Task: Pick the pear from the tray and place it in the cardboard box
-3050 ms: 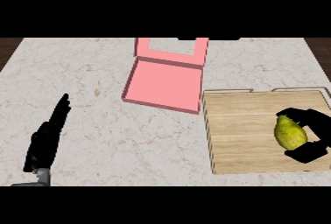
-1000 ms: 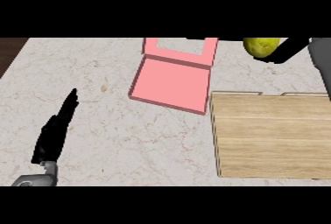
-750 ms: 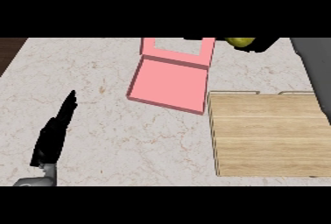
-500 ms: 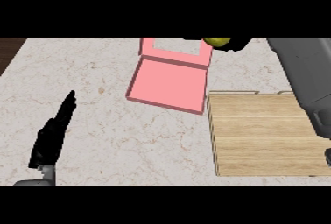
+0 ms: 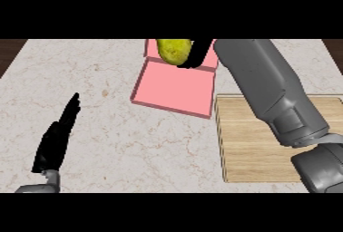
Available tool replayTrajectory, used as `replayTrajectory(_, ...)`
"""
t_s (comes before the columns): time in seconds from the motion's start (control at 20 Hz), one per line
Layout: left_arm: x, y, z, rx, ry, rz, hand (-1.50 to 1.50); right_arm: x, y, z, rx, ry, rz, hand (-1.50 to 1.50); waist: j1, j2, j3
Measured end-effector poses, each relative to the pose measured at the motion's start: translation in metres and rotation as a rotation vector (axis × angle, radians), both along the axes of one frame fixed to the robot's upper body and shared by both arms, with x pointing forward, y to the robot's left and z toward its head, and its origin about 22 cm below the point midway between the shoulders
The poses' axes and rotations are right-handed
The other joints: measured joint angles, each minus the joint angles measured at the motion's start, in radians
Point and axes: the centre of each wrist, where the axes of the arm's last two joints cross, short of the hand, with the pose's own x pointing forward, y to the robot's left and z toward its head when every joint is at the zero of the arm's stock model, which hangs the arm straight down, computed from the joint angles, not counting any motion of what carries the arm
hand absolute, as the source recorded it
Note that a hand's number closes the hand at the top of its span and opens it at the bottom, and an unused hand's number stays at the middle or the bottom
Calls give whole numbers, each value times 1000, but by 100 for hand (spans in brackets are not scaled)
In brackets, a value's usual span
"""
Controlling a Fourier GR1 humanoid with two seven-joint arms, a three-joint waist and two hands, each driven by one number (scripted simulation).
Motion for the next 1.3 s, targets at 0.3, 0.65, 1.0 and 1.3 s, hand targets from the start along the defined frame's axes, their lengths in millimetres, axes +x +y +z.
replayTrajectory(0.3,0,2,-4,0,-4,-2,0,-7,34,-35,-75,50,-47,-150,9,4,0)
replayTrajectory(0.65,2,2,-7,-2,-4,-20,0,-11,41,-67,-59,129,-84,-150,25,8,0)
replayTrajectory(1.0,4,-1,-5,-4,-12,-31,0,-8,37,-64,207,224,-159,-150,35,12,0)
replayTrajectory(1.3,4,-1,-2,-6,-14,-30,0,3,5,-54,469,346,-223,-150,31,16,1)
